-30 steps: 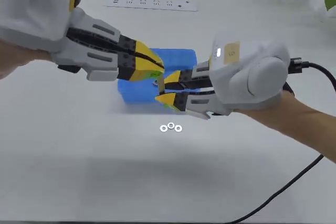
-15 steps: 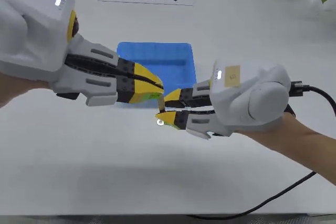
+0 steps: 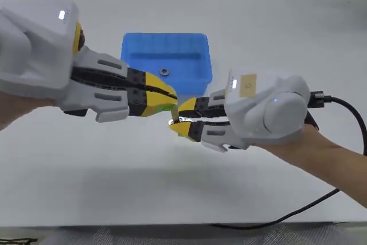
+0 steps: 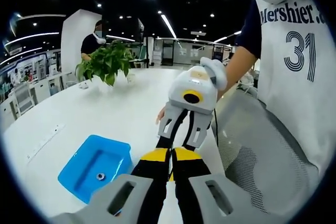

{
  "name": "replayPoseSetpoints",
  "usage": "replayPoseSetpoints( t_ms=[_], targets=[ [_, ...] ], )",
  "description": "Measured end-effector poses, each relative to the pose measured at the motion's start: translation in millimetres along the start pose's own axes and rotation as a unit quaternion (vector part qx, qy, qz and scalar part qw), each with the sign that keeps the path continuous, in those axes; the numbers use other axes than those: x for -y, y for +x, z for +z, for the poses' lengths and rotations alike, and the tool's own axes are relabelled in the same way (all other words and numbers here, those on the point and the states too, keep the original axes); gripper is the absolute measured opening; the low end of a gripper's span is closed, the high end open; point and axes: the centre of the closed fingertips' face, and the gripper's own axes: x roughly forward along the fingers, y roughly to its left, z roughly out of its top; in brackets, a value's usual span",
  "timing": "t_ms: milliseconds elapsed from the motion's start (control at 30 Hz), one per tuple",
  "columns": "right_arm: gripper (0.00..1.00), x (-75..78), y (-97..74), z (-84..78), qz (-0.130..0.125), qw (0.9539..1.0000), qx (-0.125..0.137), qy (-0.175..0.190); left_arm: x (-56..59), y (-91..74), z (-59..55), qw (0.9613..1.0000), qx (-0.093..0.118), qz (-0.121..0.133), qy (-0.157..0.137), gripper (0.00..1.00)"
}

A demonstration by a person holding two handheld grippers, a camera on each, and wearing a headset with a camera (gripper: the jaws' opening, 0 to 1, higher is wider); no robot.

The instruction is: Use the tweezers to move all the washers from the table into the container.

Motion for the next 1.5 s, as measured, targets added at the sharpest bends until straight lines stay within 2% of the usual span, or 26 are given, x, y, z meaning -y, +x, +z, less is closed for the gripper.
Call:
replayPoseSetpoints(
  t_ms=[200, 333, 633, 900, 1500],
  targets=[
    [0.12, 2.1, 8.6, -7.8, 0.004, 1.0, -0.007, 0.0, -9.9, -0.2, -12.4, 0.9999, -0.002, 0.01, -0.011, 0.06],
    [0.12, 5.3, 13.2, -9.9, 0.006, 0.9999, -0.009, 0.003, -14.1, -1.6, -17.2, 0.9999, -0.007, 0.011, -0.008, 0.06],
    [0.12, 12.9, 18.4, -12.9, 0.006, 0.9999, -0.008, 0.005, -23.6, -0.8, -21.8, 0.9999, -0.011, 0.009, 0.001, 0.06],
    [0.12, 11.9, 23.3, -16.2, 0.011, 0.9999, -0.009, 0.008, -23.6, 1.5, -26.2, 0.9996, -0.025, 0.0, 0.009, 0.06],
    [0.11, 10.0, 23.5, -17.9, 0.016, 0.9997, -0.009, 0.018, -24.0, 1.7, -28.4, 0.9996, -0.026, -0.01, 0.002, 0.06]
  ],
)
